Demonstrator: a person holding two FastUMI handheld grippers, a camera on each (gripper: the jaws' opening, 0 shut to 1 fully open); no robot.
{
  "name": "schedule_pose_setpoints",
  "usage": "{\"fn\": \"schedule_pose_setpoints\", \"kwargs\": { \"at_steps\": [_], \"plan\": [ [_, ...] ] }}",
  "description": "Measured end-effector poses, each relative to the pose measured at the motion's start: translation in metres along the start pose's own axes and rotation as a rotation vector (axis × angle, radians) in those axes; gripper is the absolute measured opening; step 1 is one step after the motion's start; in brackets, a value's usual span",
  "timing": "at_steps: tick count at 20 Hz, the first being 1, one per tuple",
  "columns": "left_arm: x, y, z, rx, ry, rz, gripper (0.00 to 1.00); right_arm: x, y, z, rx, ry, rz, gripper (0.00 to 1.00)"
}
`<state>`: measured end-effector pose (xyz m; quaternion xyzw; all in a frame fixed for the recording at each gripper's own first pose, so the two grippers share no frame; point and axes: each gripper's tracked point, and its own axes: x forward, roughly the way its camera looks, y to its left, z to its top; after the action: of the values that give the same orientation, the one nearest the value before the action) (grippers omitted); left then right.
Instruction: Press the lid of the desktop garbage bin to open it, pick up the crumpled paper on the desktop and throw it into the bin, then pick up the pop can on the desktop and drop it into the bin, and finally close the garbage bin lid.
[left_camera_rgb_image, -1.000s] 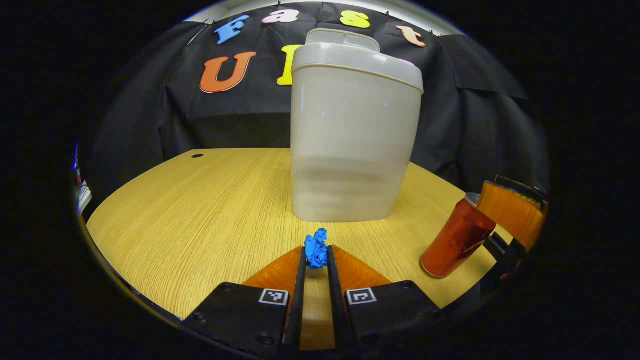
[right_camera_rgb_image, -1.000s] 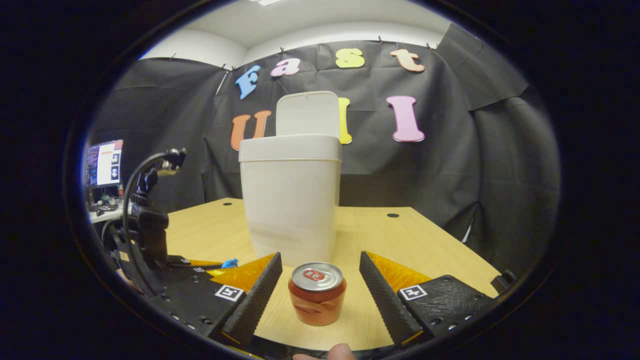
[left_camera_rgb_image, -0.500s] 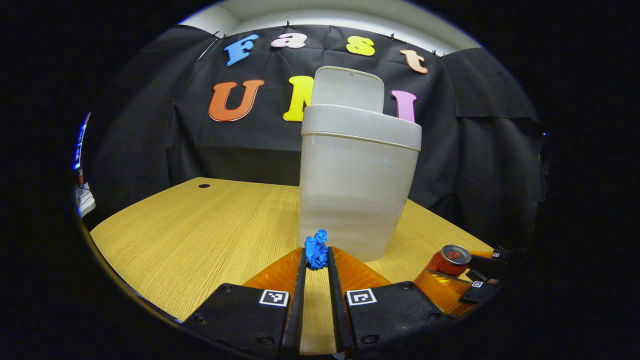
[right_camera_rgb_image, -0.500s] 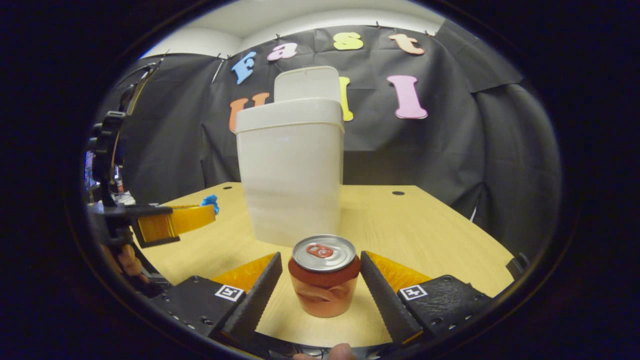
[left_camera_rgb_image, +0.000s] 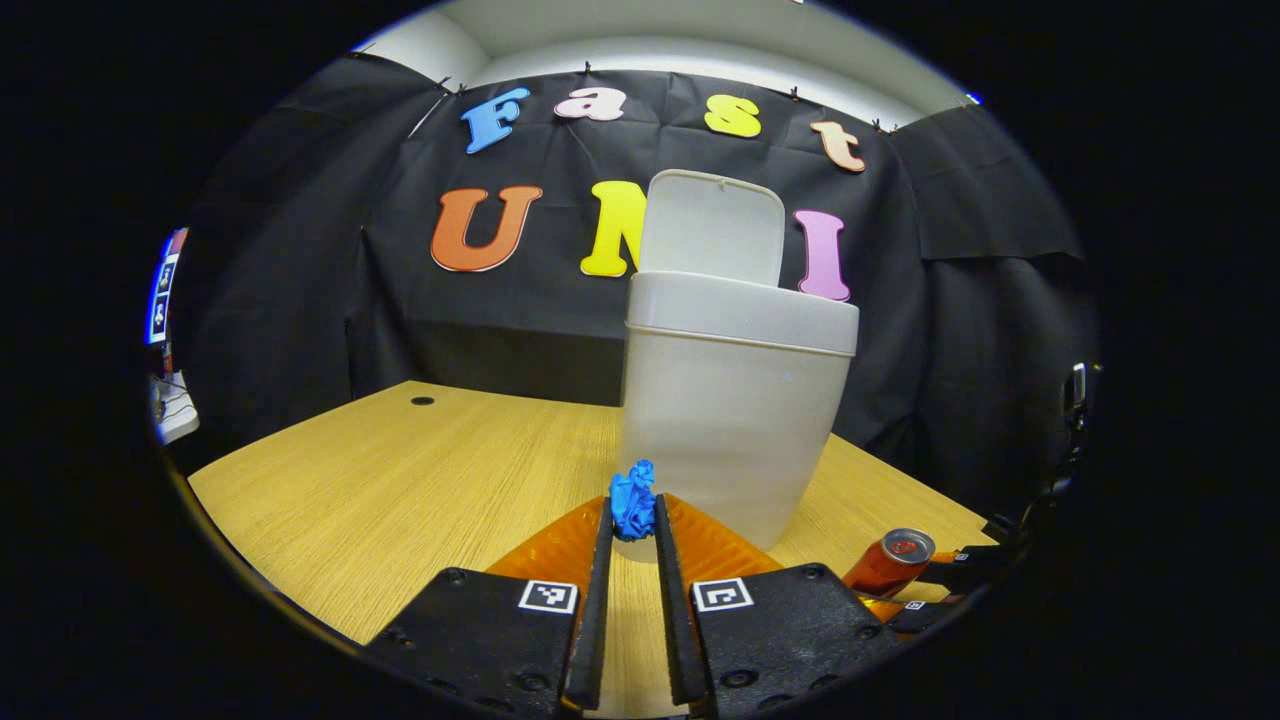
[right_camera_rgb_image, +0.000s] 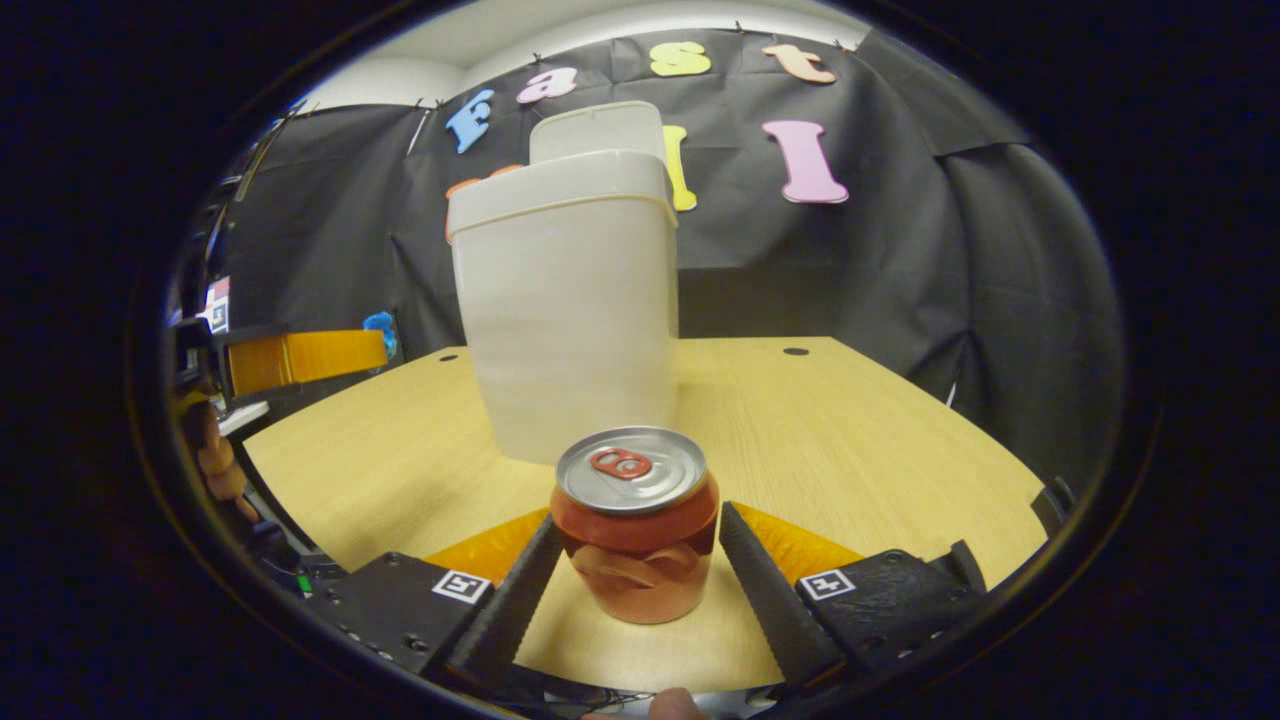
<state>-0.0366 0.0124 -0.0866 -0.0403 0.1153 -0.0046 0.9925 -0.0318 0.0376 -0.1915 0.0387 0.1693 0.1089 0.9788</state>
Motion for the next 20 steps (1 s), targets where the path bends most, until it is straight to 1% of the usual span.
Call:
{"fn": "schedule_pose_setpoints", "kwargs": {
  "at_steps": [1,2,3,4,5,6,7,10,13,14,17,20],
  "plan": [
    [0.000,0.001,0.007,0.001,-0.012,0.002,0.28,0.002,0.001,-0.002,0.001,0.011,0.005,0.95],
    [0.001,0.002,0.013,0.001,-0.026,0.004,0.28,0.001,0.000,-0.004,-0.004,0.019,0.004,0.92],
    [0.000,0.002,0.020,0.001,-0.041,0.006,0.28,0.001,-0.001,-0.003,-0.008,0.019,-0.002,0.94],
    [-0.001,0.003,0.026,0.002,-0.055,0.007,0.28,0.004,0.000,-0.004,-0.005,0.019,-0.003,0.93],
    [-0.002,0.003,0.034,0.004,-0.072,0.007,0.28,0.003,0.000,-0.004,-0.006,0.019,0.001,0.82],
    [-0.001,0.002,0.042,0.009,-0.088,0.001,0.28,0.000,0.001,-0.004,-0.012,0.019,0.000,0.84],
    [0.000,0.000,0.049,0.009,-0.099,-0.012,0.28,-0.002,0.001,-0.002,-0.019,0.015,0.001,0.83],
    [0.004,0.001,0.068,0.021,-0.116,-0.026,0.28,-0.005,0.005,0.008,-0.037,-0.025,0.043,0.80],
    [0.008,-0.009,0.104,0.002,-0.171,-0.060,0.28,-0.006,0.004,0.014,-0.047,-0.036,0.048,0.80],
    [0.011,-0.010,0.116,0.015,-0.191,-0.067,0.27,-0.008,0.004,0.015,-0.053,-0.036,0.050,0.80],
    [0.027,-0.005,0.147,0.063,-0.229,-0.046,0.28,-0.015,0.006,0.029,-0.084,-0.054,0.069,0.80],
    [0.042,-0.018,0.169,0.077,-0.255,-0.067,0.27,-0.023,0.001,0.045,-0.078,-0.095,0.068,0.80]
  ]
}}
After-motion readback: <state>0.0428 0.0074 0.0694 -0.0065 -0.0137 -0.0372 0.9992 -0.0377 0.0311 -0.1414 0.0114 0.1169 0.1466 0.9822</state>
